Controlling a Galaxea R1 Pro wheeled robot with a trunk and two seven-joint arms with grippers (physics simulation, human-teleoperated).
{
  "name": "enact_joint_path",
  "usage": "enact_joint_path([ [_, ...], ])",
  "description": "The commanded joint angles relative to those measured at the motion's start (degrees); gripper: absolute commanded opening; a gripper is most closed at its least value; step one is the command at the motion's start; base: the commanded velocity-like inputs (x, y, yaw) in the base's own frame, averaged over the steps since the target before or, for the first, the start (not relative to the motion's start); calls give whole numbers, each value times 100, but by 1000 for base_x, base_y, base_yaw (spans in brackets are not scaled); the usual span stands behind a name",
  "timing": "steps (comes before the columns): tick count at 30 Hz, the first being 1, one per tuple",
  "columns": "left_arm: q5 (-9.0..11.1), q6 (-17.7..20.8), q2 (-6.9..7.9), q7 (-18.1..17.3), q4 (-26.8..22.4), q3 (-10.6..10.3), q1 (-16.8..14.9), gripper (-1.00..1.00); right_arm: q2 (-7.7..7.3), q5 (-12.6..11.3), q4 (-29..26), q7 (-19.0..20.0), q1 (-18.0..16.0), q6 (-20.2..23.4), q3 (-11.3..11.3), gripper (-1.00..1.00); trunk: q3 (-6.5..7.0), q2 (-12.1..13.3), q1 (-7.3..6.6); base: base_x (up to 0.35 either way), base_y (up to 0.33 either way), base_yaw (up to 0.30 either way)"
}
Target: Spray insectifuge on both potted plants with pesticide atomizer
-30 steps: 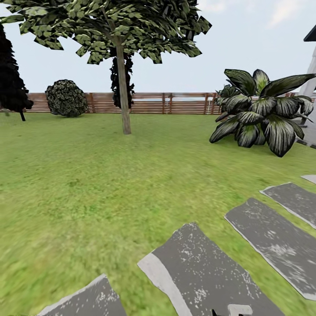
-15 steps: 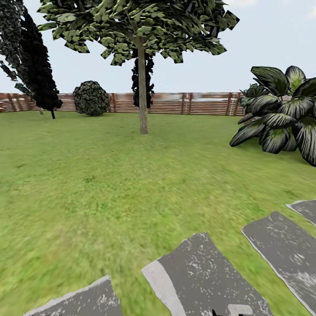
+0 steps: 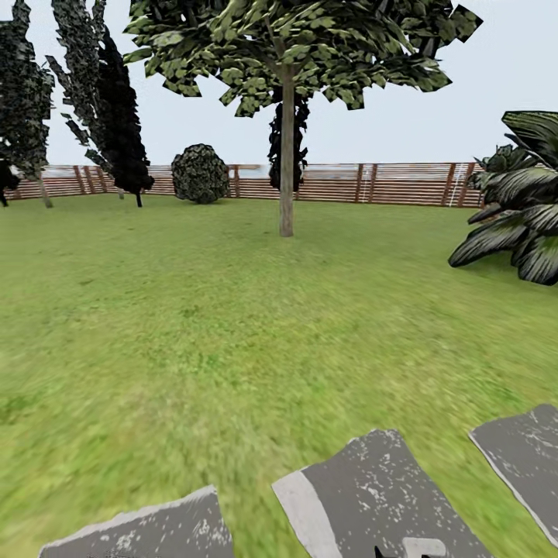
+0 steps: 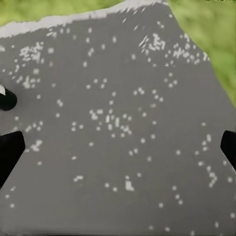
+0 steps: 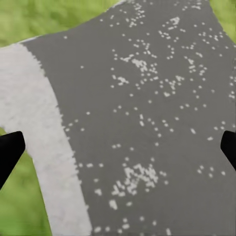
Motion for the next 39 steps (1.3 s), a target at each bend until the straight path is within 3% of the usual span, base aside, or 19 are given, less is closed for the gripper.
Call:
enact_joint_path([
  [1, 41, -18, 0, 0, 7, -9, -5, 100, 1, 5, 4, 11, -2, -21, -35, 100, -5, -2, 0, 69, 0, 277],
  [17, 41, -18, 0, 0, 7, -9, -4, 100, 1, 5, 1, 17, -2, -21, -35, 100, -5, -2, 0, 4, 0, 277],
  [29, 49, -18, 0, 0, 7, -9, -4, 100, 9, 5, -2, 14, -2, -21, -35, 100, -5, -2, 0, -270, 44, 277],
  [39, 50, -18, 0, 0, 7, -9, -4, 100, 10, 5, 2, 18, -2, -21, -35, 100, -5, -2, 0, -32, 11, 277],
])
